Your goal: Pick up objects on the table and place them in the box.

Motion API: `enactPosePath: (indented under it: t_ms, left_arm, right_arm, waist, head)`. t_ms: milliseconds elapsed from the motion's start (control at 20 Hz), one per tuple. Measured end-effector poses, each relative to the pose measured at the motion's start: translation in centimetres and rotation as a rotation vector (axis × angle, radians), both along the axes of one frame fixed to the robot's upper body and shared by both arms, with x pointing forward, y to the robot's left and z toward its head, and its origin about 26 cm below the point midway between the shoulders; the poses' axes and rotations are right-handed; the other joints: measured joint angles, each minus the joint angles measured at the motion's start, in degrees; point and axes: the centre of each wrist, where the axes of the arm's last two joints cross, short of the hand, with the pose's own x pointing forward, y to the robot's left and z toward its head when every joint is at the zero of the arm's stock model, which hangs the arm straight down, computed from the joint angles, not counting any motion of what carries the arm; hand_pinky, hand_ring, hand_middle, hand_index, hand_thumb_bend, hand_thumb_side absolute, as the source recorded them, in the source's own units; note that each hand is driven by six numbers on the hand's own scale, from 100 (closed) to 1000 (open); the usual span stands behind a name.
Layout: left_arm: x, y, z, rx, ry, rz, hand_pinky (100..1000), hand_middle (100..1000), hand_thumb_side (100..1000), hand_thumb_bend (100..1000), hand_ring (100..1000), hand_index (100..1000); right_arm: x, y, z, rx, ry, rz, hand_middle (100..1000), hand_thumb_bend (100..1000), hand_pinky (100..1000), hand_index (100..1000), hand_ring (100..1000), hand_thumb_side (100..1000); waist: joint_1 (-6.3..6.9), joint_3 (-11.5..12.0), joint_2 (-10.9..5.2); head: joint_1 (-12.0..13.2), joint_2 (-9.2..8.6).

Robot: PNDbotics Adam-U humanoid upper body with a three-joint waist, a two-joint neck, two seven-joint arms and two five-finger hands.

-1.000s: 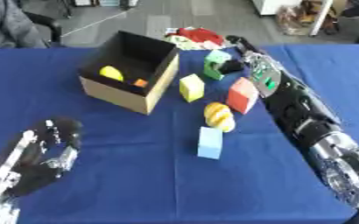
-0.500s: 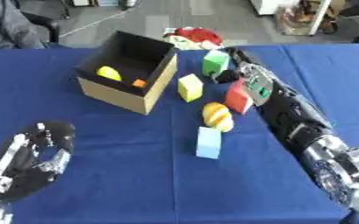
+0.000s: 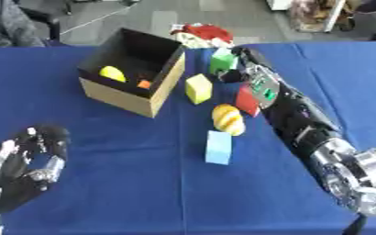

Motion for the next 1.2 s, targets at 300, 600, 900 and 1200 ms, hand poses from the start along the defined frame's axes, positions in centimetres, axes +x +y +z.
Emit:
enactPosePath:
  t_ms: [300,600,900,1200]
  left_arm:
    - [0.0,0.0,0.1,0.0,-0.002,-0.001,736,657,246,114,688,722]
    - [0.1,0.0,0.1,0.0,-0.002,-0.001,736,657,247,109,687,723]
    - [0.1,0.0,0.1,0.0,-0.001,-0.001,736,657,248,106,686,723]
    - [0.1,0.0,0.1,0.0,0.0,-0.002,736,656,249,104,685,724]
  right_arm:
    - [-0.1,0.2,-0.1,-0.083,-0.081,-0.031,376,100,775,477,544,100]
    - [0.1,1.2,1.2,-0.144,-0.25,-0.029,311,100,750,411,508,100]
    - [0.6,2.0,4.1,-0.142,-0.383,0.005,296,100,746,399,495,100]
    - [0.8,4.4,6.9,-0.086,-0.486,0.09,292,100,749,395,492,100]
  waist:
    - [0.0,0.0,0.0]
    - [0.0,-0.1,0.0]
    - [-0.02,-0.2,0.0]
    - [-0.02,0.2,0.0]
  head:
    - [-0.1,0.0]
    - [-0.3,0.0]
    - [-0.6,0.0]
    - [-0.9,0.0]
